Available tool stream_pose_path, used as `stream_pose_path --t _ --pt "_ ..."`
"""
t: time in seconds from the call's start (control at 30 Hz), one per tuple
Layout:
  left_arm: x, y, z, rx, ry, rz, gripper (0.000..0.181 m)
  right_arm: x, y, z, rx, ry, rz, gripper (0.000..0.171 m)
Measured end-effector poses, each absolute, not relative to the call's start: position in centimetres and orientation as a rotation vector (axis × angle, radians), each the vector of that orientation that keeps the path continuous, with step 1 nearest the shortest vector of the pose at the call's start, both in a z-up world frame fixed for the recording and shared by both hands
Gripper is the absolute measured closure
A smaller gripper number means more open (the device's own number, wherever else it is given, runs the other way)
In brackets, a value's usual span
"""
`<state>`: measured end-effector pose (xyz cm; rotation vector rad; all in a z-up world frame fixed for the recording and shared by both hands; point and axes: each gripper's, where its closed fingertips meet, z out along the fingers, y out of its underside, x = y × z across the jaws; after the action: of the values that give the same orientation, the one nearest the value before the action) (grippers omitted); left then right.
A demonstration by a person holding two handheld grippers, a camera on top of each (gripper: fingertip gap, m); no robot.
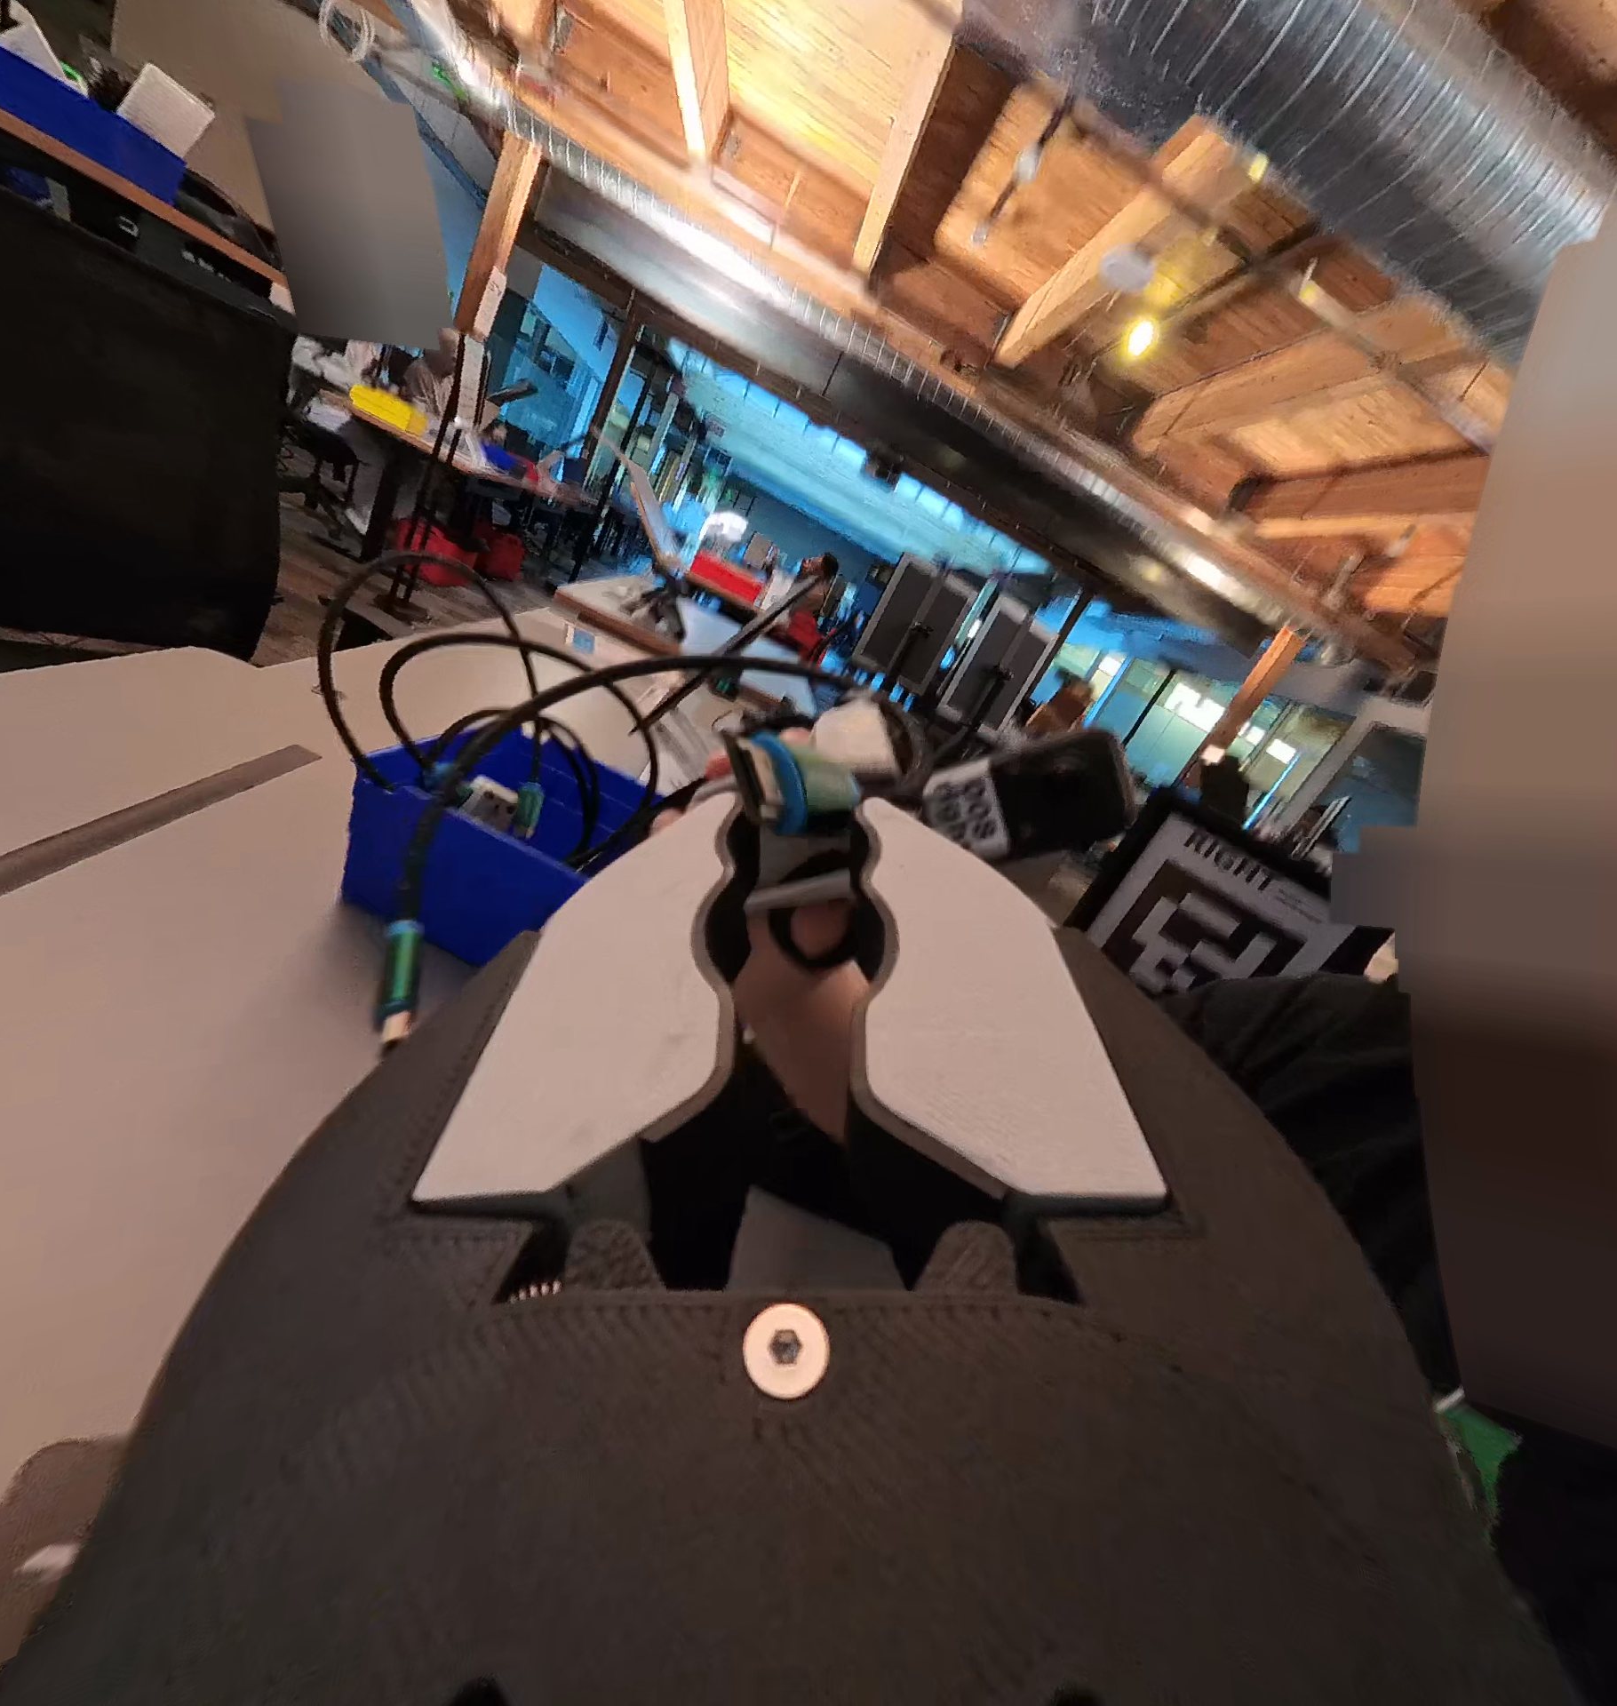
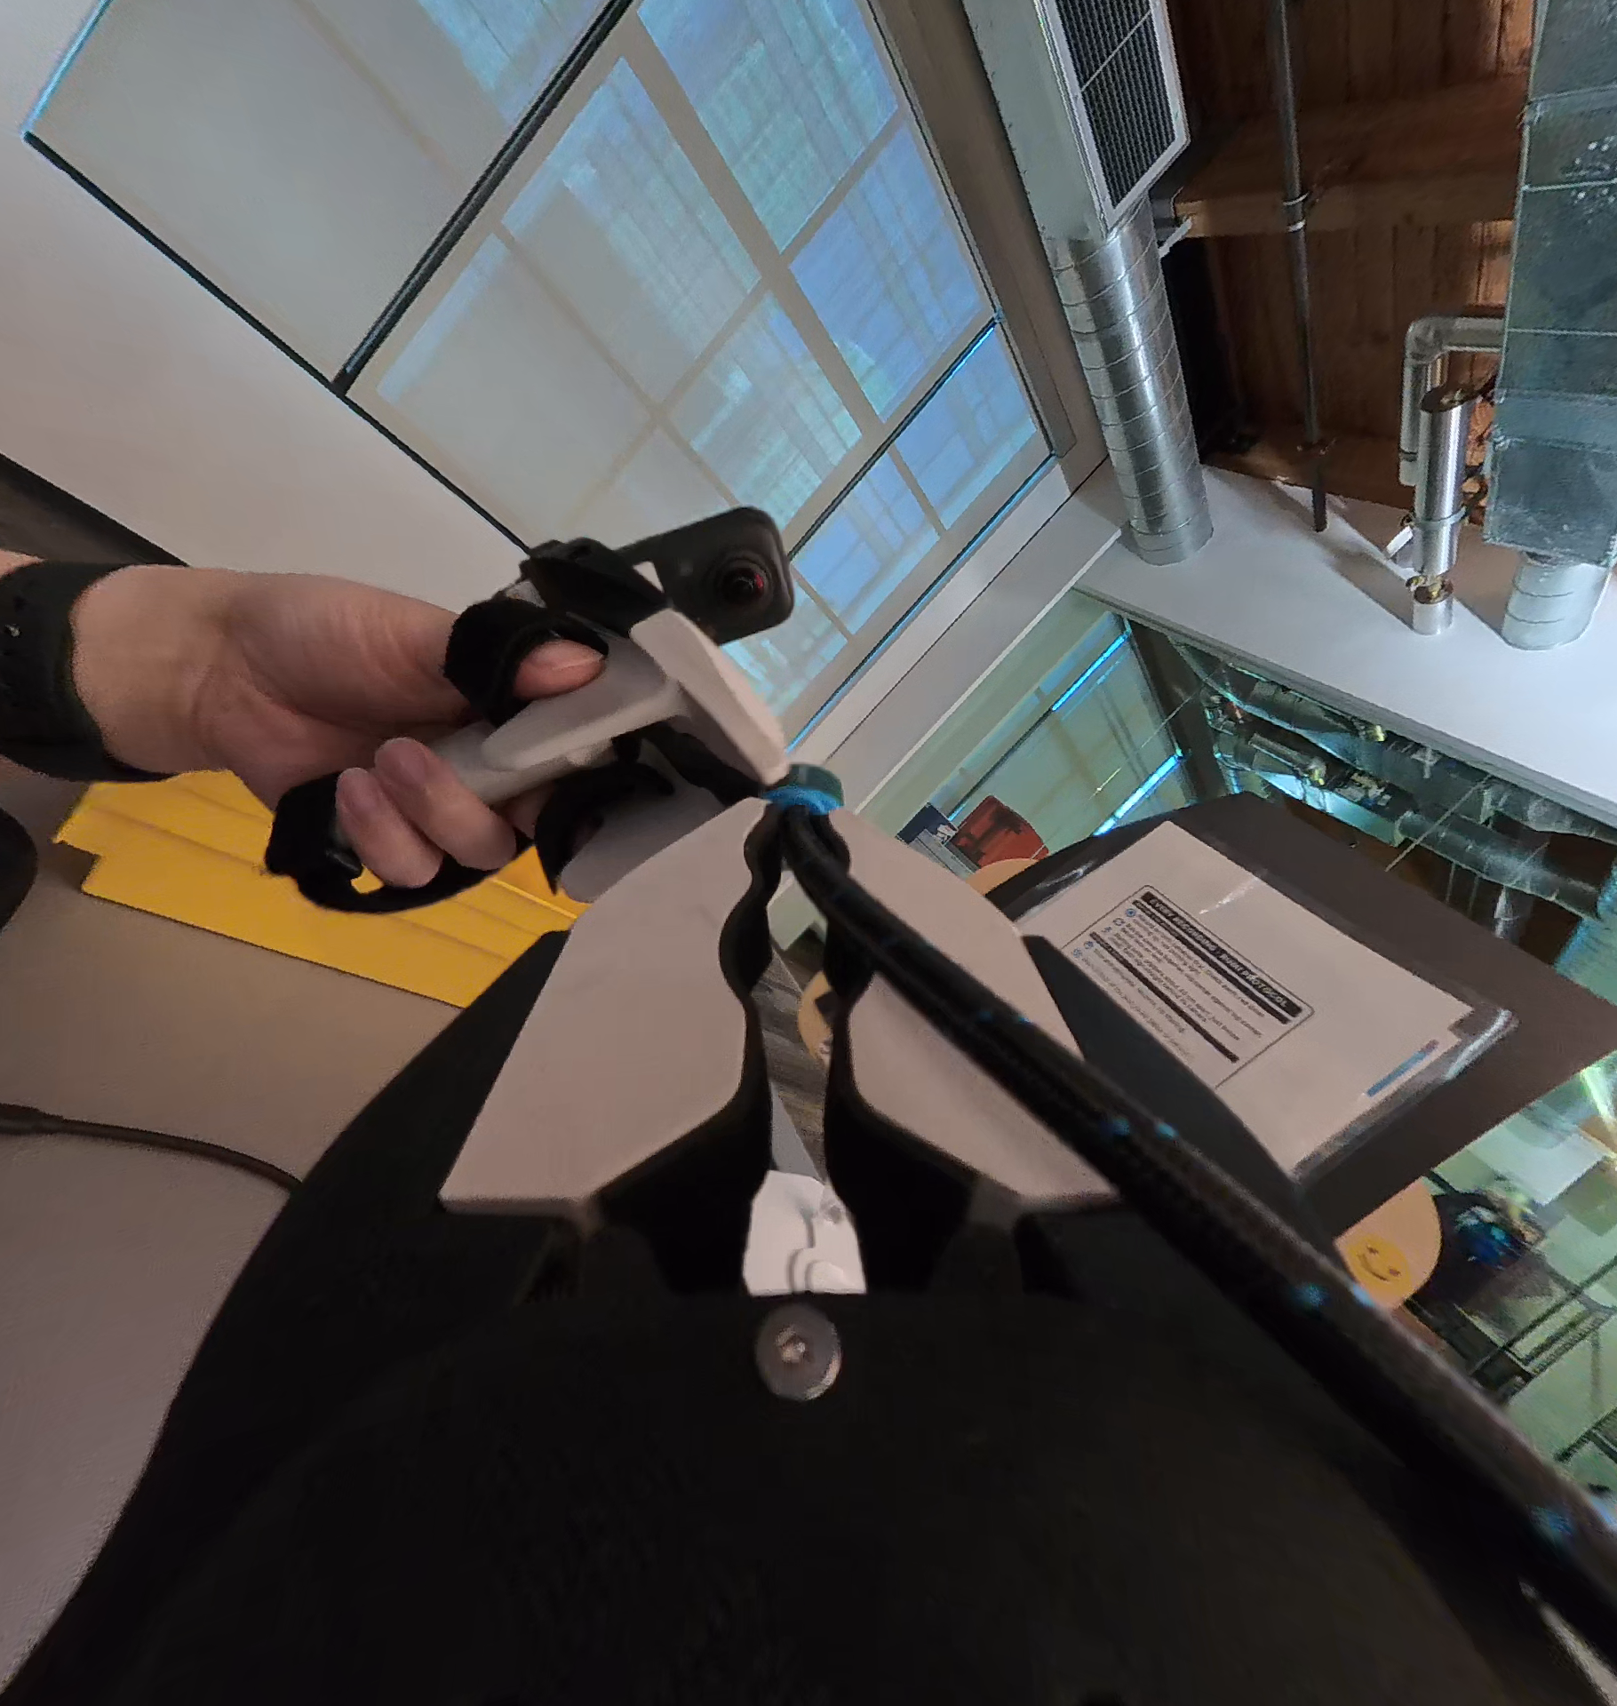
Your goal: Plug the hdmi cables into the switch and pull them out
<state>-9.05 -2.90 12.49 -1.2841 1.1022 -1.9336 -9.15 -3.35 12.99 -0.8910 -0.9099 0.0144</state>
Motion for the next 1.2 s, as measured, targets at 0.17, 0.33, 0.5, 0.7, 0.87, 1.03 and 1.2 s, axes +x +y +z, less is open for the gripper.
stream_pose_path --t 0.17,0.33,0.5,0.7,0.87,1.03,1.2 --pt "-10.4 1.1 5.6 -1.510 1.433 -1.098 0.115 -5.0 -4.4 16.6 -0.910 -0.824 -0.039 0.165" --pt "-10.5 3.7 -6.3 -1.720 1.805 -0.496 0.111 -2.2 -4.6 17.5 -0.967 -0.814 -0.078 0.165" --pt "-9.4 3.8 -12.5 -1.846 1.909 -0.521 0.109 -1.5 -4.8 17.8 -0.979 -0.816 -0.075 0.164" --pt "-10.0 5.2 -14.6 -1.924 1.886 -0.523 0.120 -1.2 -5.3 18.2 -0.963 -0.818 -0.074 0.164" --pt "-10.0 5.1 -15.0 -1.832 1.932 -0.474 0.107 -1.5 -5.5 18.1 -0.969 -0.834 -0.043 0.165" --pt "-9.7 5.3 -15.3 -1.780 1.971 -0.344 0.105 -1.5 -5.7 18.1 -0.971 -0.844 -0.050 0.165" --pt "-9.8 6.5 -15.1 -1.780 1.967 -0.259 0.102 -1.3 -5.7 18.2 -0.969 -0.844 -0.056 0.165"
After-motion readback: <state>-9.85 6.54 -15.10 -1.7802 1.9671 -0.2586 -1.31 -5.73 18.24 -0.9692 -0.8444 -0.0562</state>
